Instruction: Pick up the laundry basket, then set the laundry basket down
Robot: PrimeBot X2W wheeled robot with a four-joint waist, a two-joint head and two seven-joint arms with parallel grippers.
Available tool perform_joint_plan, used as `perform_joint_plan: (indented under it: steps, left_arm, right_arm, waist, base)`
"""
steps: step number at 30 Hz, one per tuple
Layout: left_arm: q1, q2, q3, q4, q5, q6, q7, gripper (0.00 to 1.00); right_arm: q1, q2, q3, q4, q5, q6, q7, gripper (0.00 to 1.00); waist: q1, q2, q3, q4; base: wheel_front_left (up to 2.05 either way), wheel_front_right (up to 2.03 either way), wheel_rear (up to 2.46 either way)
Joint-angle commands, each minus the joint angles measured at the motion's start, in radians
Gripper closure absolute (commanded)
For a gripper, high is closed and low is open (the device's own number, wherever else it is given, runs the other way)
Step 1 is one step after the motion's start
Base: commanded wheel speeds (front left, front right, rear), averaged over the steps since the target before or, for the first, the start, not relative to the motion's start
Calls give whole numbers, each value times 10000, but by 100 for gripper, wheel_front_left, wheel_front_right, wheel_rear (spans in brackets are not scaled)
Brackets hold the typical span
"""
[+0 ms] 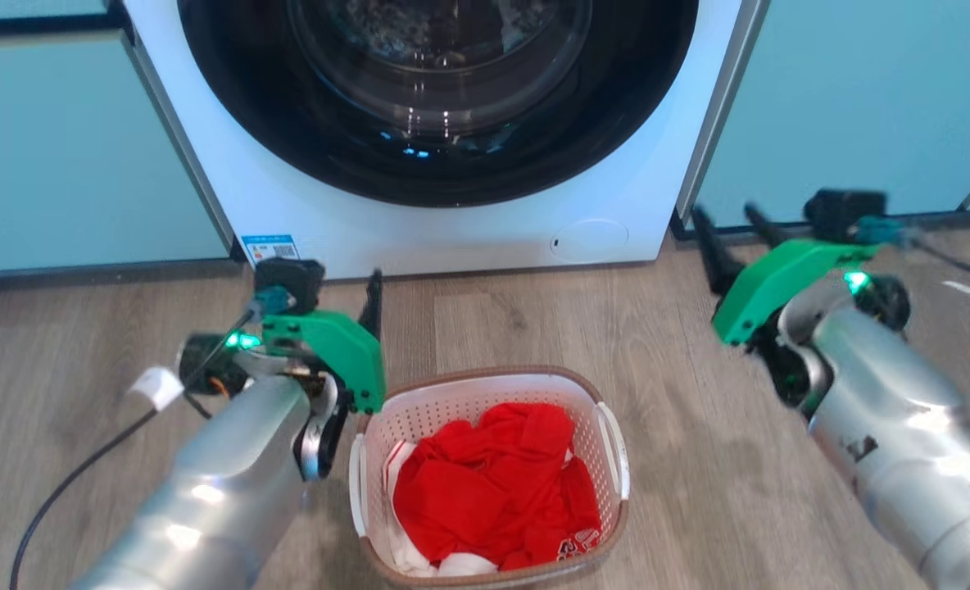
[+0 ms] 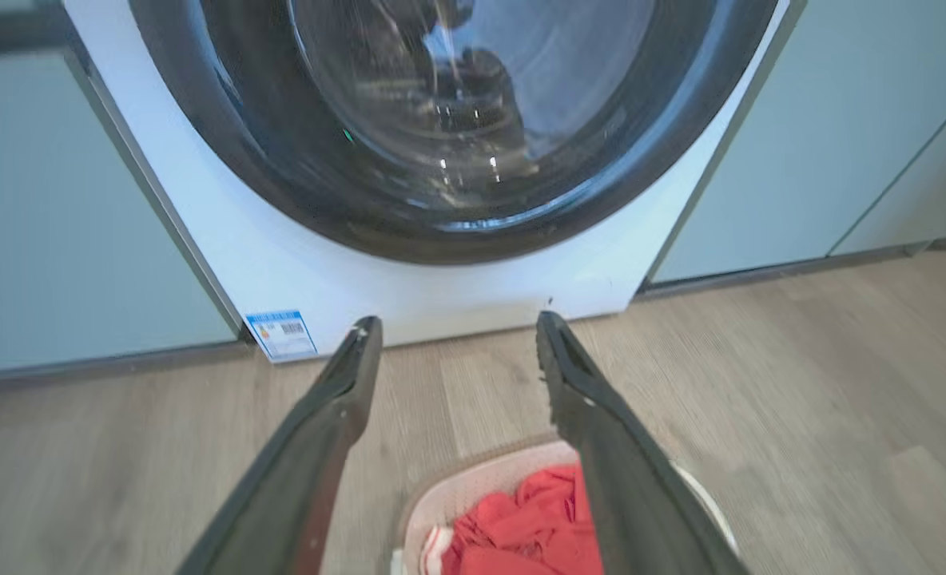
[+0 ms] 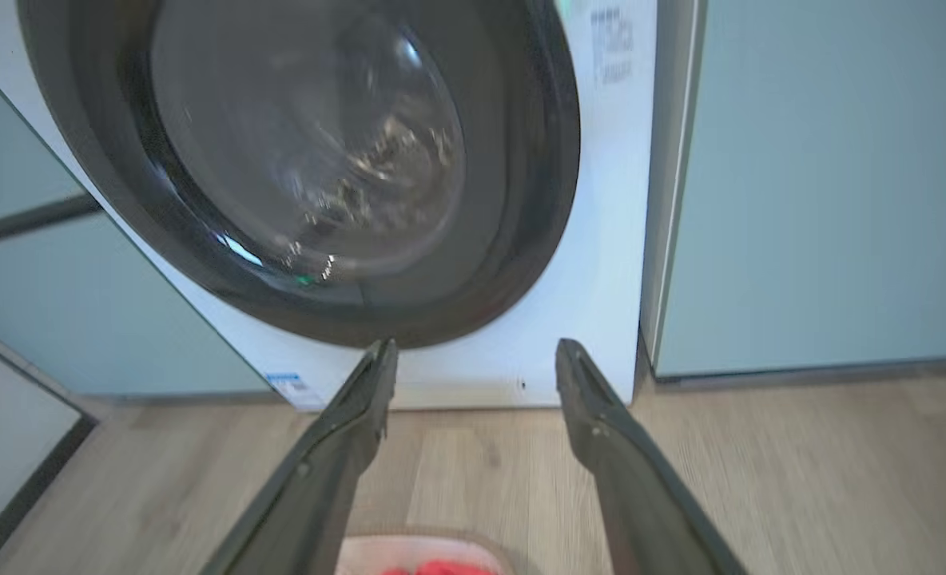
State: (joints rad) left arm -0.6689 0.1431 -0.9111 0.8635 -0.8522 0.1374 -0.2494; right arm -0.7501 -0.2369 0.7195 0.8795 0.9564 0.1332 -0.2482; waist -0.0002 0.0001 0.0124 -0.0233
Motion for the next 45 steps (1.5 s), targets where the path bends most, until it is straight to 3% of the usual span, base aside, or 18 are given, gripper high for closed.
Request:
perform_joint_plan:
  steps: [1,4,8,13,18,25,45]
  left_arm:
    - [33,359,498,-412,377,167,-121,0]
    - [975,652,1815,-2225,2101,747,-122,0]
    - [2348,554,3677,-4317,3615,1008,-122,0]
    - [3923,-46,5746,-6403,5026,766,-123,0]
    - [5258,-645,7084,-7747,6044,411,-123,0]
    - [6179,-908,7353,-7547,6502,-314,-123,0]
    - [6547,-928,7303,-8010,6238,-543,-124,0]
  right_arm:
    - [353,6,-248,-435,-379,-25,-133,0]
    - [1366,148,-2152,-1879,-2259,-25,-133,0]
    - [2779,792,-4101,-3876,-4174,-25,-134,0]
    - [4219,1353,-5081,-6010,-5643,-25,-134,0]
    - [5273,1542,-5472,-7416,-6587,-25,-135,0]
    - [6478,1724,-5634,-7709,-6977,-25,-135,0]
    - [6933,1864,-5789,-7639,-6924,-25,-135,0]
  waist:
    - [2,-1,-88,30]
    - [2,-1,-220,64]
    - [2,-1,-336,127]
    - [2,-1,-430,181]
    - [2,-1,-450,172]
    - [2,-1,-506,229]
    - [2,-1,-567,200]
  base:
    - [0,0,0]
    - [0,0,0]
    - [0,0,0]
    - [0,0,0]
    - [0,0,0]
    - [0,0,0]
    - [0,0,0]
